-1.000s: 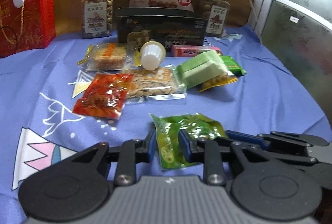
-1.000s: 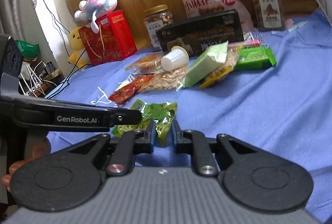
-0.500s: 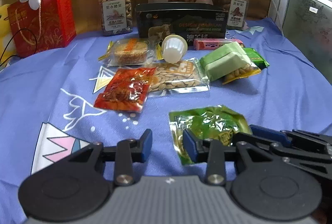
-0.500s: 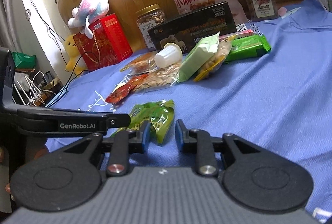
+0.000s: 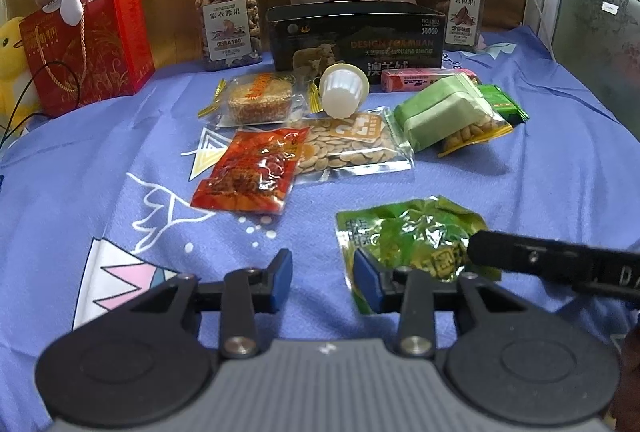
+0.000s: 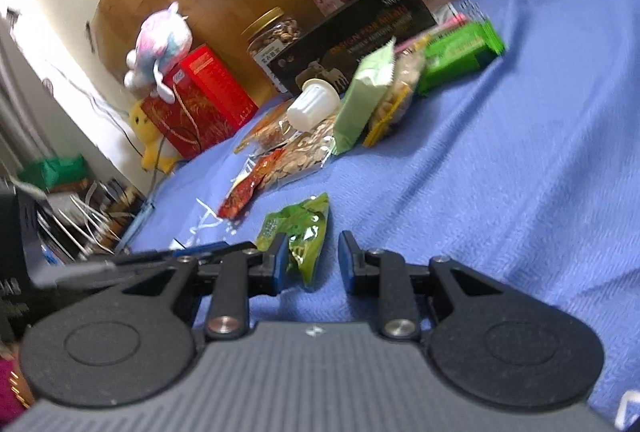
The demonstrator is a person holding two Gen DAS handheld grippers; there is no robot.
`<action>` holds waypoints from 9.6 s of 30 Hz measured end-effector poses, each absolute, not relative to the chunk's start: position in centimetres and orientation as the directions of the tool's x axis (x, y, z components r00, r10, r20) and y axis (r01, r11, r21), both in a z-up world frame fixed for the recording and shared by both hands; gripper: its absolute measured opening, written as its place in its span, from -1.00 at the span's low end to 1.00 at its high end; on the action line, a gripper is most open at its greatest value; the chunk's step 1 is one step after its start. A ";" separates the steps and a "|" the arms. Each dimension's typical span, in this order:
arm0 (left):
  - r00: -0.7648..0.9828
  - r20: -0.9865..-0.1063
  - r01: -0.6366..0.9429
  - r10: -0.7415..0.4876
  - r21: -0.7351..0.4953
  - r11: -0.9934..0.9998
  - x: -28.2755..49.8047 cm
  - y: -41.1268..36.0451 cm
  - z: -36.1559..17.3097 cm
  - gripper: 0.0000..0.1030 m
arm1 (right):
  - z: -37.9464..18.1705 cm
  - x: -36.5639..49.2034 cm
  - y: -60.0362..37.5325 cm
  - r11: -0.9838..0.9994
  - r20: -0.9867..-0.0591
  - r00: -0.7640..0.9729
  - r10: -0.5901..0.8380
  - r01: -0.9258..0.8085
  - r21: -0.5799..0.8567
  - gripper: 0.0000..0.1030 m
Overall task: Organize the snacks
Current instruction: 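Lift the green bag with the right gripper and carry it to the dark tin, then lower the green bag into the dark tin and open the right gripper, then grasp the round golden cookie packet with the left gripper, then carry the golden packet into the dark tin and open the left gripper, then grasp the pink candy bar with the right gripper, then lower the pink bar into the dark tin and open the right gripper, then move the left gripper to the red spicy snack packet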
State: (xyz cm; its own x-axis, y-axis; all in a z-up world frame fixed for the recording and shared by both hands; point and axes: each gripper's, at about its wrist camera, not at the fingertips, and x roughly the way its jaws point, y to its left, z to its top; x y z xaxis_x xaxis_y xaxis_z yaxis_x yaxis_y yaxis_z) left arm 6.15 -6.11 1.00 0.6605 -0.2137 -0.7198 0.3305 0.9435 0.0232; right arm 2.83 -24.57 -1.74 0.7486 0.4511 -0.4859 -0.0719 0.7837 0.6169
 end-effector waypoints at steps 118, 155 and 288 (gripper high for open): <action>0.589 -0.716 0.244 -0.374 -0.284 0.927 27.7 2.0 3.2 -0.15 | 3.5 21.3 -20.0 0.869 -0.569 0.658 0.493 -0.407 0.283 -0.01; 0.634 -0.530 0.442 -0.563 -0.349 0.826 28.9 -2.7 11.1 -0.44 | 9.1 22.7 -19.3 0.868 -0.501 0.753 0.427 -0.496 -0.005 -0.27; 0.540 -0.673 0.231 -0.505 -0.458 0.858 17.8 8.1 -0.1 -0.15 | 1.0 14.3 -14.2 0.847 -0.590 0.608 0.531 -0.355 0.396 -0.29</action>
